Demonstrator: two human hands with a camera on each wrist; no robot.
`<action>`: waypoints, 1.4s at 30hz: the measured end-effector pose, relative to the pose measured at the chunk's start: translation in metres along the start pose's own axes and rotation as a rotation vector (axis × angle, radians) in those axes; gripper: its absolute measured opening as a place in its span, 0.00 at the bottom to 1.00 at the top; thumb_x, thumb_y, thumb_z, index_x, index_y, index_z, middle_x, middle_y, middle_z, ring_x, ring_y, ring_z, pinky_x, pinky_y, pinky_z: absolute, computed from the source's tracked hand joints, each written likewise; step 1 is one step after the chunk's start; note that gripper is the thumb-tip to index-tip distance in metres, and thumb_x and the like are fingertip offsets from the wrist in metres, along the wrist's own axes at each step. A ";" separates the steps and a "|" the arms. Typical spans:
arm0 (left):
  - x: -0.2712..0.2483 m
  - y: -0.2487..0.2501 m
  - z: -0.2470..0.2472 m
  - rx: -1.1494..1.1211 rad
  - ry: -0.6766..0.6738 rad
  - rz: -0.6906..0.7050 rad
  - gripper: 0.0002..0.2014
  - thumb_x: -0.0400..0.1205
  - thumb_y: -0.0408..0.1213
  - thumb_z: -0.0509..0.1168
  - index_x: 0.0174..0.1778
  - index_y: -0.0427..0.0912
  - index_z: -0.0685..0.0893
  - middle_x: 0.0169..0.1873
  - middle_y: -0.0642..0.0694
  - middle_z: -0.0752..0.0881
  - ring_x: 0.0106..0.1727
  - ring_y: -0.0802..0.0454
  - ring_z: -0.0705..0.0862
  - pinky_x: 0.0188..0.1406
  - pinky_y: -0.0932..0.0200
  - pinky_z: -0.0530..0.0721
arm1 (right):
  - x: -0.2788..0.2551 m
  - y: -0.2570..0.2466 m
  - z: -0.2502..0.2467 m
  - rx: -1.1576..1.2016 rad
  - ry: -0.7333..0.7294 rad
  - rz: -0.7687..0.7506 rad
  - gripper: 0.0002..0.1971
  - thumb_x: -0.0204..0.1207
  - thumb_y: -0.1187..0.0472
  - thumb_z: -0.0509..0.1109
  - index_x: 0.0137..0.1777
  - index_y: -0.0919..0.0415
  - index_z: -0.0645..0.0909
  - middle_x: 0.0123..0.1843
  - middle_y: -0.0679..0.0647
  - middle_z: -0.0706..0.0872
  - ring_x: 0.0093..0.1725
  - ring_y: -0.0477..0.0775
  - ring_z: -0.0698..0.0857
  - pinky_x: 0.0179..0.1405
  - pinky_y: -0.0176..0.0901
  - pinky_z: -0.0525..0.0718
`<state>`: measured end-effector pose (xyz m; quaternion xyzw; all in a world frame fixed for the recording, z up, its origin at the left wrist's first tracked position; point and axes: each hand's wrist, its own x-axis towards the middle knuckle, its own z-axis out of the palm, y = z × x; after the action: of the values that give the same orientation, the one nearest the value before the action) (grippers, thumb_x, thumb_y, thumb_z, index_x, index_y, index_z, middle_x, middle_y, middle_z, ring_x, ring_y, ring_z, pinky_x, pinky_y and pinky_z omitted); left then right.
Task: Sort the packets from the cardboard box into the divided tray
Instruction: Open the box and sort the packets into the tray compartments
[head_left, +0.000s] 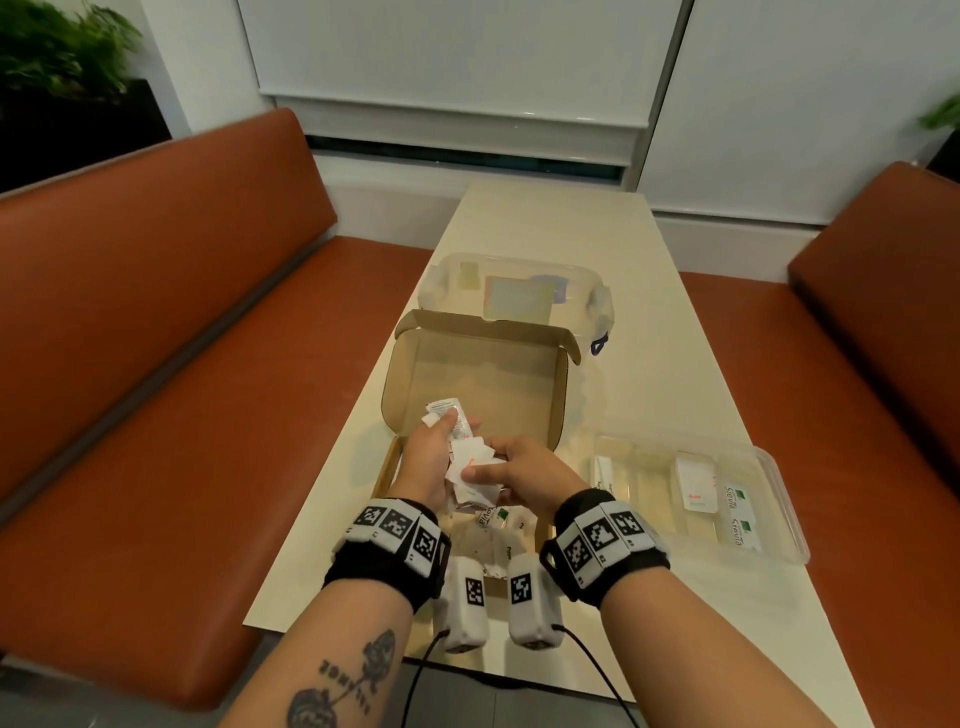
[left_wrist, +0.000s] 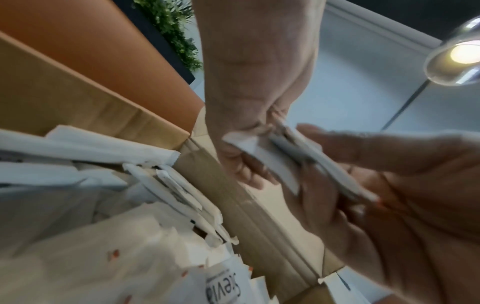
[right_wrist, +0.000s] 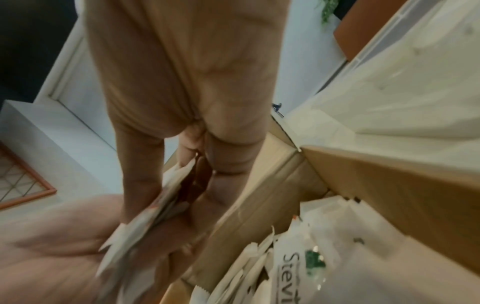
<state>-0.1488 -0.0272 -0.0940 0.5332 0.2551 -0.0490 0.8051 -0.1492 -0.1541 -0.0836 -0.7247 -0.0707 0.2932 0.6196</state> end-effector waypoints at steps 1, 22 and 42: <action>0.000 0.001 -0.003 -0.026 -0.009 -0.023 0.22 0.86 0.48 0.57 0.62 0.32 0.82 0.54 0.31 0.87 0.50 0.36 0.85 0.53 0.41 0.84 | 0.000 0.000 -0.002 0.003 0.006 -0.006 0.14 0.74 0.67 0.73 0.60 0.62 0.82 0.46 0.56 0.87 0.37 0.48 0.85 0.34 0.35 0.82; 0.002 -0.005 0.017 -0.187 -0.214 -0.086 0.16 0.88 0.41 0.51 0.60 0.35 0.80 0.41 0.38 0.91 0.37 0.43 0.90 0.30 0.50 0.89 | 0.011 -0.016 -0.025 -0.132 0.384 -0.161 0.15 0.68 0.65 0.79 0.52 0.60 0.80 0.41 0.49 0.83 0.38 0.48 0.85 0.33 0.43 0.86; -0.017 -0.025 0.047 0.069 -0.471 -0.088 0.22 0.81 0.25 0.65 0.70 0.38 0.72 0.59 0.32 0.85 0.48 0.41 0.89 0.29 0.57 0.89 | -0.031 0.008 -0.076 -0.063 0.550 -0.179 0.05 0.71 0.69 0.76 0.40 0.63 0.82 0.35 0.54 0.86 0.36 0.51 0.86 0.34 0.45 0.88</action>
<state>-0.1555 -0.0829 -0.0929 0.5227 0.0812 -0.2156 0.8208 -0.1377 -0.2349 -0.0759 -0.7866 0.0272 0.0273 0.6162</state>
